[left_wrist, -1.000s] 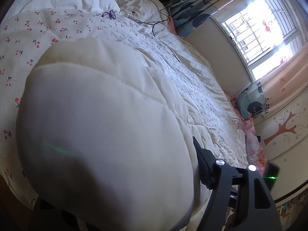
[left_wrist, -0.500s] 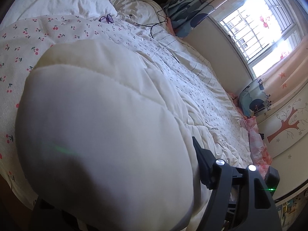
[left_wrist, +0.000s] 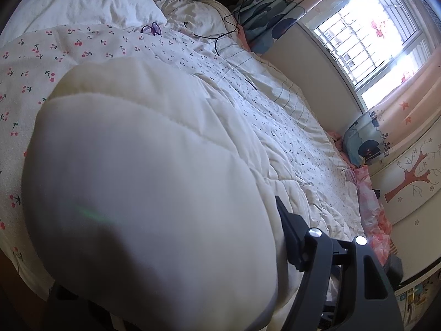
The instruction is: Fold large clothes
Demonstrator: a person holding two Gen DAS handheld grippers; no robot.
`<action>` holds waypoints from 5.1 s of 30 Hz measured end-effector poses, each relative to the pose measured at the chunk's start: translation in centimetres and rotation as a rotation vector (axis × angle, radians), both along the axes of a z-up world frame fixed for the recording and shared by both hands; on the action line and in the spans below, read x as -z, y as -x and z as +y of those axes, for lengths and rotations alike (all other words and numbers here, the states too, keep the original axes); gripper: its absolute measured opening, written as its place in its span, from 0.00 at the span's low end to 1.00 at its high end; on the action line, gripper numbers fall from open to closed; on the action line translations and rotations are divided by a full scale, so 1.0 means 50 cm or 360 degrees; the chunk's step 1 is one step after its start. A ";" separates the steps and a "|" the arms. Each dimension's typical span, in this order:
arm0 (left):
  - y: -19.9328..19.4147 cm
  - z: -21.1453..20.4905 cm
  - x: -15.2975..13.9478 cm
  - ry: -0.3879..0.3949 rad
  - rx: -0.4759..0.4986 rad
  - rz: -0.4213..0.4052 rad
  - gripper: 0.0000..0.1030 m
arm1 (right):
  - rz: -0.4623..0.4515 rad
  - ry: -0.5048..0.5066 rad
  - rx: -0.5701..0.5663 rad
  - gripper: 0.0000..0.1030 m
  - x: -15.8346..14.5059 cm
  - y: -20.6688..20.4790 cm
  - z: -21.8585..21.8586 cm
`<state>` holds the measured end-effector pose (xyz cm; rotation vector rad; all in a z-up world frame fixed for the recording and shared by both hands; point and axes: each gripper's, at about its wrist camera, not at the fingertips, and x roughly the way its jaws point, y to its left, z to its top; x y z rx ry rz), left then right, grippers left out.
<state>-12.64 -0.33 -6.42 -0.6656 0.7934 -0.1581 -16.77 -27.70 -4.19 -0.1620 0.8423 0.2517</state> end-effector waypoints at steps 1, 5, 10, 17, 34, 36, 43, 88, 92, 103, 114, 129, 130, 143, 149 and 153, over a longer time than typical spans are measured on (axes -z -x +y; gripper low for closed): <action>0.000 -0.001 -0.001 -0.0009 0.0000 -0.0002 0.67 | 0.0010 -0.0007 0.0001 0.94 -0.002 -0.001 -0.002; 0.000 0.004 -0.001 0.0000 -0.0007 0.0003 0.67 | -0.0058 -0.0012 0.0002 0.94 -0.033 0.013 -0.004; 0.000 -0.006 -0.006 -0.0042 0.0002 -0.0007 0.67 | 0.0011 0.0003 -0.0017 0.94 -0.002 0.012 -0.004; 0.006 -0.011 -0.014 -0.0042 0.0003 -0.0057 0.67 | -0.0015 0.0017 -0.0013 0.94 0.008 0.023 0.004; 0.017 -0.052 -0.070 -0.0111 0.0029 -0.0256 0.67 | 0.0024 0.0051 -0.0055 0.94 0.018 0.008 0.016; 0.026 -0.076 -0.101 -0.0113 0.0061 -0.0331 0.67 | 0.0000 0.0051 -0.0067 0.94 0.021 0.008 0.016; 0.035 -0.196 -0.216 -0.0132 0.0319 -0.0539 0.67 | -0.0141 -0.0493 -0.0152 0.94 -0.007 0.068 -0.089; -0.066 -0.569 -0.120 -0.0866 0.0892 -0.0296 0.87 | 0.0290 -0.2021 -0.0154 0.94 -0.005 -0.134 -0.552; 0.002 -0.645 -0.141 -0.0969 0.1012 -0.0463 0.84 | 0.0252 -0.2051 -0.0305 0.95 -0.062 -0.131 -0.533; 0.087 -0.804 -0.101 -0.1135 0.1333 -0.0503 0.78 | 0.0262 -0.2019 0.0059 0.94 0.034 0.022 -0.683; 0.090 -0.802 -0.096 -0.1159 0.1362 -0.0528 0.78 | -0.0050 -0.1329 0.0375 0.94 -0.099 -0.045 -0.647; 0.033 -0.600 -0.099 -0.0804 0.1150 -0.0345 0.79 | 0.0058 -0.1135 0.0661 0.94 0.038 -0.021 -0.617; 0.038 -0.601 -0.099 -0.0804 0.1157 -0.0350 0.79 | 0.0116 -0.1180 0.0644 0.94 0.061 -0.021 -0.618; -0.099 -0.391 -0.025 0.0045 0.0930 0.0221 0.80 | 0.0221 -0.1219 0.0706 0.94 0.043 -0.013 -0.622; -0.089 -0.459 -0.013 0.0104 0.1009 0.0194 0.90 | 0.0162 -0.1272 0.0755 0.94 0.056 -0.014 -0.617; -0.079 -0.439 -0.074 0.0005 0.1033 -0.0001 0.90 | 0.0108 -0.1393 0.0770 0.95 0.062 -0.024 -0.584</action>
